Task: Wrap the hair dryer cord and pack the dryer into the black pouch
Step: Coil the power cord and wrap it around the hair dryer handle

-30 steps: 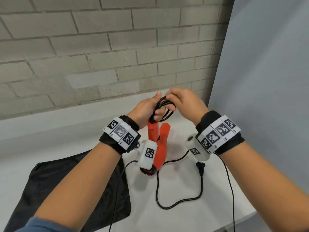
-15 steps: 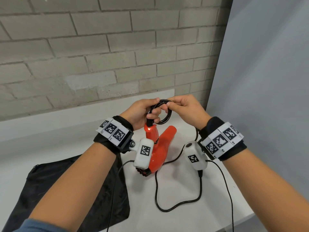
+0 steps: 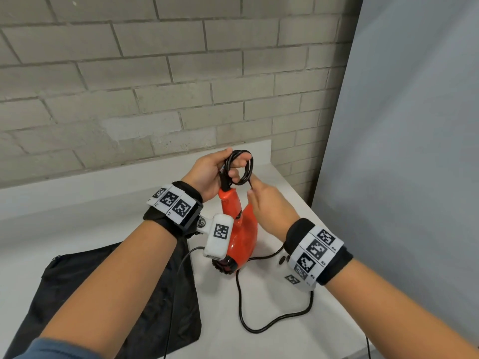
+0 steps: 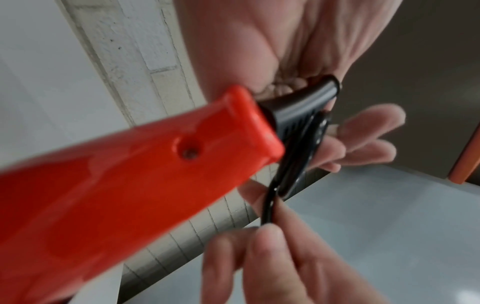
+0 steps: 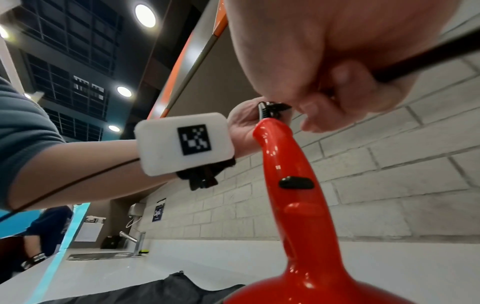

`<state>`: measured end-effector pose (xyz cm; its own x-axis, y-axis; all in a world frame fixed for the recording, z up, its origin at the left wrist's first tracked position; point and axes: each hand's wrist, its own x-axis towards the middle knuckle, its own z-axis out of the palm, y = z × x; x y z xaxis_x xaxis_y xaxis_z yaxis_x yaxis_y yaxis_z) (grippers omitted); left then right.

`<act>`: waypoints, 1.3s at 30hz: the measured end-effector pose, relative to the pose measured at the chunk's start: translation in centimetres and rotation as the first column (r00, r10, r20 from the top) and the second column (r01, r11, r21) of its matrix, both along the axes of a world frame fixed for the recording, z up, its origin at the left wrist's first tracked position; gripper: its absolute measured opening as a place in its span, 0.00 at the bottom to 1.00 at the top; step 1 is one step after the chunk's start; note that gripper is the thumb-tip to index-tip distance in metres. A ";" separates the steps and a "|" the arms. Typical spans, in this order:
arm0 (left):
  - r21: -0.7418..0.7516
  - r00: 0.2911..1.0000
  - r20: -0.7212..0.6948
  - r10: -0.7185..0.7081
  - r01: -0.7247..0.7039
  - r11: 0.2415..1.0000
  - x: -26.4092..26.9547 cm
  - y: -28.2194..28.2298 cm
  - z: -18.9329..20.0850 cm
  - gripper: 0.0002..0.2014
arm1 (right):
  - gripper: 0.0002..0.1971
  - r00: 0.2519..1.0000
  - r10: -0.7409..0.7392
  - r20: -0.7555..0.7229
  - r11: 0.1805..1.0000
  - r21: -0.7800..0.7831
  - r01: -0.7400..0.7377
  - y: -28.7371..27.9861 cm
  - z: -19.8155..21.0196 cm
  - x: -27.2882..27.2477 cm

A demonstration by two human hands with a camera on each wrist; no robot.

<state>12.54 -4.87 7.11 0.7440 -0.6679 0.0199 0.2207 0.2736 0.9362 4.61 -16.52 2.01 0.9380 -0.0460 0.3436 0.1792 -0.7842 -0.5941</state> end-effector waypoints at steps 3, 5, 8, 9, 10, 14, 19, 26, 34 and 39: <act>-0.043 0.999 0.041 0.018 -0.016 0.999 0.1 0.2 -0.2 0.18 | 0.22 0.995 0.026 -0.095 0.981 -0.187 -0.043 0.7 -0.9 -0.6; -0.055 0.995 0.098 0.001 0.004 0.998 0.3 0.5 -0.5 0.18 | 0.21 0.992 0.041 -0.121 0.967 -0.243 -0.070 1.0 -1.3 -1.3; -0.010 0.986 0.164 -0.007 0.009 1.000 0.5 0.8 -0.9 0.17 | 0.19 0.999 0.015 -0.044 0.935 -0.355 -0.029 0.5 -1.4 -1.9; 0.016 0.982 0.188 -0.003 0.000 1.000 0.5 0.7 -1.0 0.16 | 0.18 1.000 0.004 0.006 0.913 -0.408 -0.001 0.1 -1.2 -2.0; 0.036 0.978 0.210 0.001 -0.008 0.999 0.5 0.6 -1.0 0.16 | 0.18 0.998 0.002 0.068 0.891 -0.453 0.029 -0.1 -0.7 -2.1; 0.134 0.941 0.337 0.026 -0.076 0.988 0.2 -0.1 -0.9 0.16 | 0.17 0.951 0.057 0.305 0.792 -0.594 0.143 -1.1 0.9 -2.1; 0.271 0.883 0.470 0.006 -0.151 0.951 -0.8 -1.0 -0.4 0.15 | 0.16 0.897 0.159 0.412 0.796 -0.591 0.131 -1.0 3.6 -1.5; 0.340 0.897 0.417 -0.149 -0.002 0.941 -1.5 -1.0 -0.3 0.31 | 0.11 0.995 0.103 0.008 0.994 -0.031 -0.103 -2.6 7.9 0.5; 0.252 0.944 0.320 -0.082 -0.001 0.968 -1.2 -0.2 -0.8 0.29 | 0.12 0.975 0.216 -0.053 0.954 0.222 -0.200 -3.2 5.8 0.6; 0.197 0.942 0.335 0.011 -0.081 0.977 -1.2 0.3 -0.9 0.28 | 0.09 0.967 0.253 -0.030 0.935 0.263 -0.236 -2.9 5.3 -0.1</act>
<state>11.38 -4.62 6.21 0.7488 -0.6487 0.1357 -0.1187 0.0702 0.9904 4.55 -19.45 7.31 0.9506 0.1091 0.2906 0.3020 -0.5410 -0.7849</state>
